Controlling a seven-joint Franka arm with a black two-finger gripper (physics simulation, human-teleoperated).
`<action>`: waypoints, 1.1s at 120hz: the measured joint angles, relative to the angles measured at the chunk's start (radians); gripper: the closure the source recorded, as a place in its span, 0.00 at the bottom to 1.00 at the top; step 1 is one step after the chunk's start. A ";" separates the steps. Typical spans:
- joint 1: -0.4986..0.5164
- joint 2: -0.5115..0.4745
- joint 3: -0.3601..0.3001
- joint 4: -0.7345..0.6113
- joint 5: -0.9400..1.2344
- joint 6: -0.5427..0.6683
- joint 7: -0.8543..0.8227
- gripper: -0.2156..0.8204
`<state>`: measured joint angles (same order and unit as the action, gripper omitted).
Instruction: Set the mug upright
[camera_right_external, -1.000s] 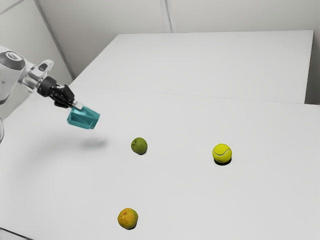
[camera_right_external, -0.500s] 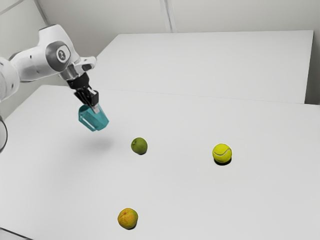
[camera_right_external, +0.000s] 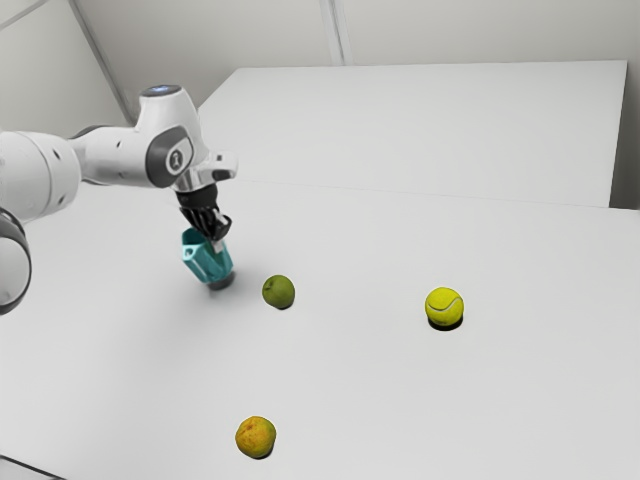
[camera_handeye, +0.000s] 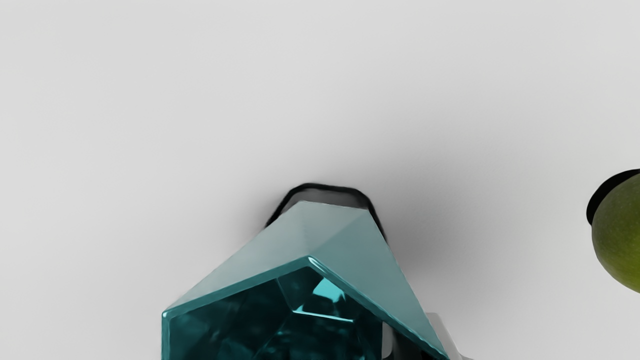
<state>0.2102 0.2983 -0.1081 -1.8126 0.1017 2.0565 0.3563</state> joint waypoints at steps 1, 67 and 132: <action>-0.001 0.000 -0.001 -0.001 0.002 0.001 -0.002 0.96; -0.003 -0.007 -0.012 -0.007 0.019 0.020 -0.082 0.45; -0.006 -0.195 -0.036 0.210 -0.112 -0.316 -0.118 0.23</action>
<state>0.2044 0.1037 -0.1441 -1.6029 -0.0101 1.7407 0.2381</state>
